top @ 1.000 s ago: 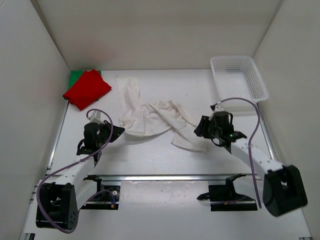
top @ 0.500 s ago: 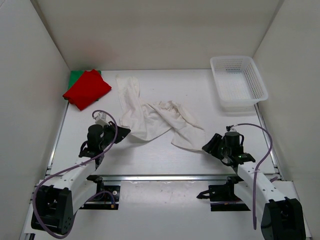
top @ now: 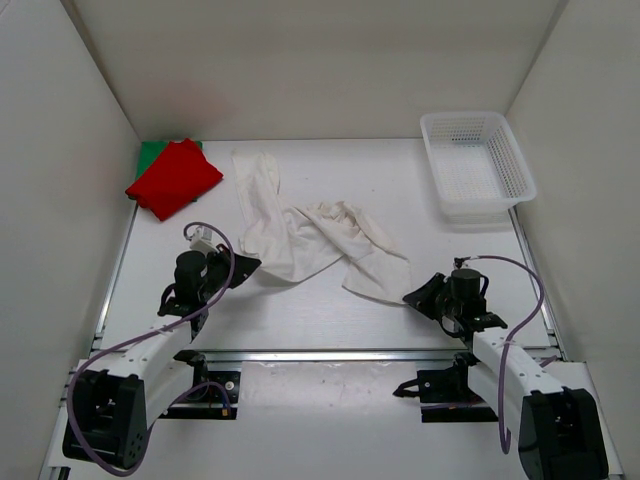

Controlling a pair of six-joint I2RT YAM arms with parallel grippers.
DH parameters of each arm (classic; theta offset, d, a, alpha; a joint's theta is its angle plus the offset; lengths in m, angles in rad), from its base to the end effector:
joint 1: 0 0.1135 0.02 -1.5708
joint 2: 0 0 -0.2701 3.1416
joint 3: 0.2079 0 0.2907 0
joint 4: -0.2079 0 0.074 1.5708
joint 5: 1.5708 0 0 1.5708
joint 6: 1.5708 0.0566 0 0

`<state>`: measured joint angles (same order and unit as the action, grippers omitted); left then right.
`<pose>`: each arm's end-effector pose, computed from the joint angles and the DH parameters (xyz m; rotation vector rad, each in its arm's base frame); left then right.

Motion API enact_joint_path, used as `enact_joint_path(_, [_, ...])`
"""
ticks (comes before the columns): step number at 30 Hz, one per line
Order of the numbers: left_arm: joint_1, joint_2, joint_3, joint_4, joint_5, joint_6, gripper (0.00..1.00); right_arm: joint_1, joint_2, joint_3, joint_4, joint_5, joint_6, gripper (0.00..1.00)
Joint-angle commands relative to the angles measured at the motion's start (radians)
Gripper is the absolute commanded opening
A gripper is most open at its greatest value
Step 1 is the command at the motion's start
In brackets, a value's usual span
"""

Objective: Fold and stack the t-shirts
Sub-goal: Flatten out the tshirt

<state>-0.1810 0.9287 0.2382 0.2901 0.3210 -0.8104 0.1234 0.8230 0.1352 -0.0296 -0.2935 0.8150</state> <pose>0.2263 -0.0596 0.1451 -0.4288 2.0332 -0.9454 0.1873 0.0397 0.0931 0.6575 2.2977 0.8046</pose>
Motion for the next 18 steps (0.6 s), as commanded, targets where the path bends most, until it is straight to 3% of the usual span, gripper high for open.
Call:
enact_joint_path(1, [0.002,0.002,0.013,0.015,0.007,-0.001,0.00,0.013,-0.033,0.012,0.089,0.040,0.004,0.04])
enact_joint_path(5, [-0.011,0.032,0.127,-0.066,0.027,0.039,0.00,0.042,-0.079,0.151,0.039,0.091,-0.082,0.00])
enact_joint_path(8, [0.032,0.059,0.335,-0.208,0.104,0.101,0.00,0.122,-0.119,0.471,-0.172,0.215,-0.251,0.00])
enact_joint_path(12, [0.146,0.082,0.722,-0.368,0.243,0.131,0.00,0.243,-0.088,0.858,-0.354,0.473,-0.420,0.00])
enact_joint_path(14, [0.237,0.073,0.910,-0.414,0.254,0.122,0.00,0.353,-0.012,1.121,-0.456,0.627,-0.517,0.00])
enact_joint_path(18, [0.350,0.078,1.125,-0.433,0.271,0.064,0.00,0.633,0.097,1.427,-0.489,0.914,-0.728,0.00])
